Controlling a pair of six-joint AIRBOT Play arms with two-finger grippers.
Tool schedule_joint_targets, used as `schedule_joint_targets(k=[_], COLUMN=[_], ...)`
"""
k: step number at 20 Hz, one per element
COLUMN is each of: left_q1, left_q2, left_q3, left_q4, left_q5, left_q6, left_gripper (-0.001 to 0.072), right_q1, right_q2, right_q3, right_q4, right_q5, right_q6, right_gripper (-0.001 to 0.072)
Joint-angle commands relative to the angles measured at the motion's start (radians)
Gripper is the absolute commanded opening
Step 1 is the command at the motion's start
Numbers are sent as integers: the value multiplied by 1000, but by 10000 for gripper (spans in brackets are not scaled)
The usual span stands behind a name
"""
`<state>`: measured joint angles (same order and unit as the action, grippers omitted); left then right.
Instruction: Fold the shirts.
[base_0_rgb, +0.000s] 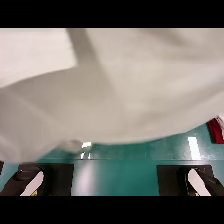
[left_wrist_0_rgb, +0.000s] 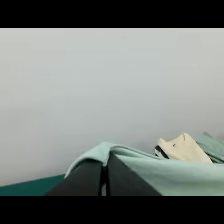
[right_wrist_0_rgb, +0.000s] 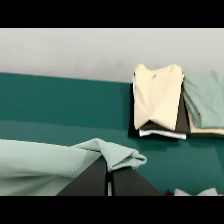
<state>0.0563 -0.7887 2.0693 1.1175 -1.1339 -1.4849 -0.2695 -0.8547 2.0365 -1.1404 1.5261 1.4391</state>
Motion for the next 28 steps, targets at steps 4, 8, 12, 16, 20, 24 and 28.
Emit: schedule_joint_targets(k=[4, 8, 12, 16, 20, 24, 28], left_q1=[0, 0, 0, 1, 1, 1, 1], left_q2=[-188, -420, -687, -836, -864, -864, -864], left_q3=[-339, -524, -533, -454, -398, -430, -563], left_q4=[-37, -40, -41, -43, -43, -22, 2], left_q5=[-166, -141, -47, 68, 45, -143, -169], left_q6=[-7, 9, 62, 61, 87, 142, 151], left_gripper=[26, 26, 26, 26, 26, 27, 27], right_q1=[109, 243, 260, 244, 231, 249, 249], right_q2=[-225, -453, -698, -887, -968, -923, -814], right_q3=[-262, -410, -407, -214, -44, -148, -436], right_q4=[-51, -237, -230, -114, -32, -39, -37], right_q5=[100, 64, -101, -183, -136, -71, -150], right_q6=[27, 27, 27, 26, 26, 18, 18], right_gripper=[13, 13, 13, 14, 14, 13, 14])
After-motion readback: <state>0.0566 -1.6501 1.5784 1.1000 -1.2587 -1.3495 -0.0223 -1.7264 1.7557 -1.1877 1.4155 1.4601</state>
